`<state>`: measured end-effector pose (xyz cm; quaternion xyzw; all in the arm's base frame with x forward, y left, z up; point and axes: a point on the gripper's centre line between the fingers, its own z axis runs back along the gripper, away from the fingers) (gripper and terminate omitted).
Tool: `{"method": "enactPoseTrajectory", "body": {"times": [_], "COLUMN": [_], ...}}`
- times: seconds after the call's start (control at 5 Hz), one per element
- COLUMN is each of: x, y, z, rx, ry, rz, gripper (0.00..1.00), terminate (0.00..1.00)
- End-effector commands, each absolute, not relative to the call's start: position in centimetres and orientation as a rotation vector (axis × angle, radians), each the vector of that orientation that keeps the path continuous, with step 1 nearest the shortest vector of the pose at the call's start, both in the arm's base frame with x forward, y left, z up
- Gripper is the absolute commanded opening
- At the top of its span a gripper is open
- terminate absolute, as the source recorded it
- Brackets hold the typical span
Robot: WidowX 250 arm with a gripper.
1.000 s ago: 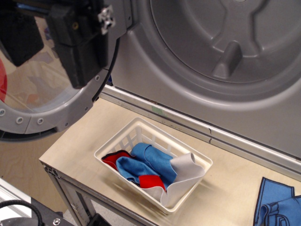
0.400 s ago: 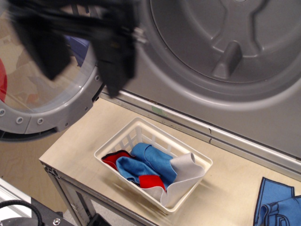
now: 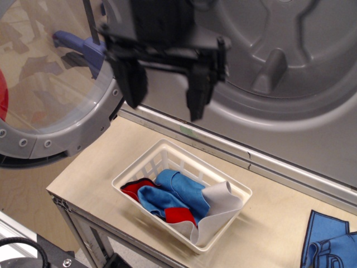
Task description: Put clothes in laundry machine
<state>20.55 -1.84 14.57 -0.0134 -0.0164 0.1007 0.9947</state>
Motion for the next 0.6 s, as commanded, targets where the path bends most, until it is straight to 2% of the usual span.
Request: {"method": "enactPoseTrajectory", "body": {"times": [0.0, 0.2, 0.4], "x": [22.1, 21.5, 21.0], "y": [-1.7, -1.9, -2.6], "z": [8.3, 5.9, 4.4], "rx": [-0.015, 0.0, 0.0], "ry": [-0.057, -0.034, -0.035], "rz": [0.165, 0.14, 0.122], "gripper": [1.0, 1.0, 1.0], "terminate": [0.0, 0.0, 0.0]}}
